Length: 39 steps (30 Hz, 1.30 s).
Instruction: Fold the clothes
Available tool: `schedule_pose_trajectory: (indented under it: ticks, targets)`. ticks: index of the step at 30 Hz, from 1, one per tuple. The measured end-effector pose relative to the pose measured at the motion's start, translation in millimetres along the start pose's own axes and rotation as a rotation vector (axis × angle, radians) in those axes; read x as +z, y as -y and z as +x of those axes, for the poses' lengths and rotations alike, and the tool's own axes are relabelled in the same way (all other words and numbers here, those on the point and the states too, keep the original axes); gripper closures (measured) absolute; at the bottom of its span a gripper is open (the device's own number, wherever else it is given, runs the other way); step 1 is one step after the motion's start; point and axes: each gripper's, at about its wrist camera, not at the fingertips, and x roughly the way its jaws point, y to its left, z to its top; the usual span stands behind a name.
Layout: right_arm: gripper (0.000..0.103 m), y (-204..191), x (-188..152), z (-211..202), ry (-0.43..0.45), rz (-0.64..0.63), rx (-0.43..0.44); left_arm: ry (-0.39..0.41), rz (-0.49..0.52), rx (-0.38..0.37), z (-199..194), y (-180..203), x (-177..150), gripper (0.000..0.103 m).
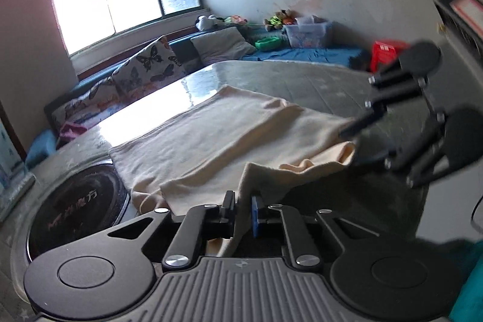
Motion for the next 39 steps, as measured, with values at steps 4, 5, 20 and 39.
schedule_pose_trajectory:
  ticks: [4,5,20,39]
  targets:
    - [0.066,5,6,11,0.017,-0.004,0.007,-0.001,-0.033,-0.008,2,-8,4,0.092]
    - [0.069,7,8,14,0.018,0.002,0.009,-0.004,-0.039,-0.009,3,-8,4,0.092]
    - [0.093,55,30,21,0.027,0.199,0.101,-0.053,0.026,0.037,-5,1,-21,0.08]
    - [0.096,42,27,-22,0.091,0.222,0.085,0.027,0.045,0.044,-46,4,-19,0.098]
